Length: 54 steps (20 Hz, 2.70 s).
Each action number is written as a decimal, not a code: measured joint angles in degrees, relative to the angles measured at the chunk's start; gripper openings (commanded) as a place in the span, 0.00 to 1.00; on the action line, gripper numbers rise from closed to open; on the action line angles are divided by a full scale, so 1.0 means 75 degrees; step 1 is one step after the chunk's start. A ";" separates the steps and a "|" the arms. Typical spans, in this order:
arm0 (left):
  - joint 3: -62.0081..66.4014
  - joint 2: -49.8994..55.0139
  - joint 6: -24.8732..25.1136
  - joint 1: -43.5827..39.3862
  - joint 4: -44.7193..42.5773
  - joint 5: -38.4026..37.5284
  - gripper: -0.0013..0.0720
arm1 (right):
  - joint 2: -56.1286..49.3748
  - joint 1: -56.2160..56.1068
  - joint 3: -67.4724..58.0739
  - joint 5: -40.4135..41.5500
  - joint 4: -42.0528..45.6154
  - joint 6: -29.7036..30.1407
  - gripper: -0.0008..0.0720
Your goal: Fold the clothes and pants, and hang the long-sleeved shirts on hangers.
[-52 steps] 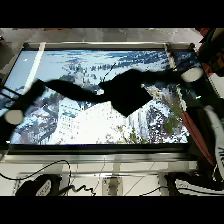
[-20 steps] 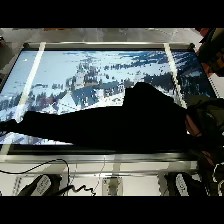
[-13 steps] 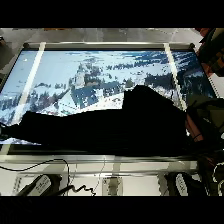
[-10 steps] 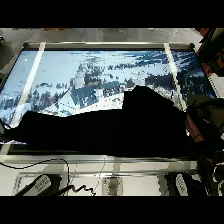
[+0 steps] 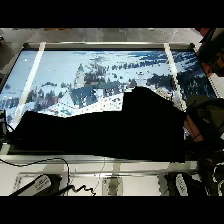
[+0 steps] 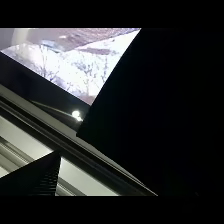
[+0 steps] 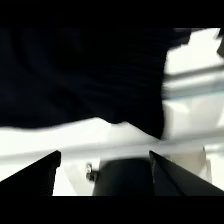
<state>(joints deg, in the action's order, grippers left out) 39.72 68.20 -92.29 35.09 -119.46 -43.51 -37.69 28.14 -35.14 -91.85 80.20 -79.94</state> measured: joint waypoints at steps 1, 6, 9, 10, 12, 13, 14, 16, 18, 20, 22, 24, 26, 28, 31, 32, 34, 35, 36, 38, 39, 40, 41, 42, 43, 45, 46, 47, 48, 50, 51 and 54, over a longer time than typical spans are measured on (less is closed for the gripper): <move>0.0026 -0.0009 0.0009 -0.0035 -0.0009 -0.0023 1.00 | 0.0000 0.0000 -0.0012 0.0175 -0.0038 0.0000 0.88; 0.0539 -0.0163 0.0020 -0.0664 0.0172 -0.0213 1.00 | 0.0000 0.0000 -0.0221 0.1856 -0.0364 -0.0006 0.87; 0.1177 -0.0198 -0.0035 -0.1574 0.0778 -0.0356 0.99 | 0.0000 0.0000 -0.0332 0.3066 -0.0705 -0.0020 0.87; 0.1443 -0.0201 -0.0038 -0.1999 0.1090 -0.0385 0.99 | -0.0003 0.0000 -0.0361 0.3389 -0.0769 -0.0023 0.87; 0.1955 -0.0184 -0.0041 -0.2946 0.1827 -0.0367 0.99 | -0.0029 0.0000 -0.0379 0.3888 -0.0866 -0.0023 0.87; 0.2206 -0.0134 -0.0047 -0.3494 0.2244 -0.0329 0.99 | -0.0044 0.0000 -0.0388 0.4097 -0.0889 -0.0023 0.86; 0.2436 -0.0050 -0.0047 -0.4025 0.2690 -0.0248 0.99 | -0.0058 0.0000 -0.0393 0.4240 -0.0912 -0.0023 0.86; 0.2903 0.0315 -0.0055 -0.5144 0.3663 -0.0184 0.99 | -0.0067 0.0000 -0.0399 0.4514 -0.0935 -0.0023 0.87; 0.3413 0.0941 -0.0064 -0.6164 0.4771 -0.0085 0.99 | -0.0073 0.0000 -0.0408 0.4788 -0.0953 -0.0023 0.86; 0.4016 0.1772 0.0009 -0.6951 0.5875 0.0026 0.99 | -0.0079 0.0000 -0.0408 0.5010 -0.0962 -0.0023 0.86; 0.4736 0.2702 0.0291 -0.7551 0.6805 0.0137 0.99 | -0.0079 0.0000 -0.0408 0.5182 -0.0965 -0.0020 0.87; 0.5508 0.3608 0.0493 -0.7991 0.7393 0.0204 0.99 | -0.0079 0.0000 -0.0408 0.5263 -0.0959 -0.0020 0.86; 0.6269 0.4459 0.0580 -0.8285 0.7737 0.0210 0.99 | -0.0079 0.0000 -0.0408 0.5319 -0.0918 -0.0020 0.86; 0.7012 0.5214 0.0659 -0.8486 0.7985 0.0192 0.99 | -0.0079 0.0000 -0.0408 0.5353 -0.0898 -0.0017 0.86; 0.7953 0.6146 0.0705 -0.8661 0.8242 -0.0096 0.80 | -0.0079 0.0000 -0.0408 0.5383 -0.0874 -0.0015 0.86; 0.8189 0.6388 0.0711 -0.8696 0.8352 -0.0178 0.78 | -0.0079 0.0000 -0.0408 0.5388 -0.0866 -0.0015 0.86; 0.8480 0.6726 0.0720 -0.8737 0.8600 -0.0280 0.78 | -0.0079 0.0000 -0.0408 0.5391 -0.0863 -0.0015 0.86; 0.8571 0.6846 0.0731 -0.8763 0.8711 -0.0303 0.78 | -0.0079 0.0000 -0.0408 0.5394 -0.0860 -0.0015 0.86; 0.8644 0.6945 0.0737 -0.8784 0.8819 -0.0303 0.74 | -0.0079 0.0000 -0.0408 0.5397 -0.0857 -0.0015 0.86; 0.8728 0.7099 0.0740 -0.8845 0.8967 -0.0289 0.51 | -0.0079 0.0000 -0.0408 0.5397 -0.0857 -0.0012 0.86; 0.8752 0.7155 0.0743 -0.8891 0.8970 -0.0297 0.34 | -0.0079 0.0000 -0.0408 0.5400 -0.0857 -0.0012 0.86; 0.8763 0.7201 0.0740 -0.8935 0.8979 -0.0294 0.13 | -0.0079 0.0000 -0.0408 0.5397 -0.0857 -0.0012 0.86; 0.8772 0.7236 0.0740 -0.8976 0.8970 -0.0274 0.03 | -0.0079 0.0000 -0.0408 0.5400 -0.0860 -0.0012 0.86; 0.8789 0.7257 0.0769 -0.9011 0.8973 -0.0189 0.03 | -0.0079 0.0000 -0.0408 0.5400 -0.0857 -0.0012 0.86; 0.8824 0.7277 0.0778 -0.9034 0.8970 -0.0079 0.03 | -0.0079 0.0000 -0.0408 0.5397 -0.0857 -0.0012 0.87; 0.8999 0.7289 0.0918 -0.9011 0.8923 0.0009 0.03 | -0.0079 0.0000 -0.0408 0.5397 -0.0854 -0.0012 0.86; 0.9160 0.7245 0.1043 -0.8956 0.8842 0.0017 0.03 | -0.0079 0.0000 -0.0408 0.5397 -0.0848 -0.0012 0.86; 0.9355 0.7175 0.1172 -0.8886 0.8682 -0.0061 0.03 | -0.0079 0.0000 -0.0408 0.5397 -0.0813 -0.0012 0.86; 0.9547 0.7085 0.1271 -0.8810 0.8425 -0.0198 0.03 | -0.0079 0.0000 -0.0408 0.5397 -0.0758 -0.0012 0.86; 0.9885 0.6773 0.1390 -0.8652 0.7740 -0.0414 0.03 | -0.0079 0.0000 -0.0408 0.5397 -0.0673 -0.0012 0.86; 0.9996 0.6551 0.1445 -0.8597 0.7315 -0.0484 0.03 | -0.0079 0.0000 -0.0408 0.5397 -0.0656 -0.0012 0.86; 1.0159 0.5881 0.1512 -0.8521 0.5942 -0.0629 0.03 | -0.0079 0.0000 -0.0408 0.5397 -0.0609 -0.0012 0.86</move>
<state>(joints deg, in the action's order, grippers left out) 115.92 112.31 -80.95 -28.82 -74.89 -48.23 -38.28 28.14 -38.20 -51.37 75.64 -80.03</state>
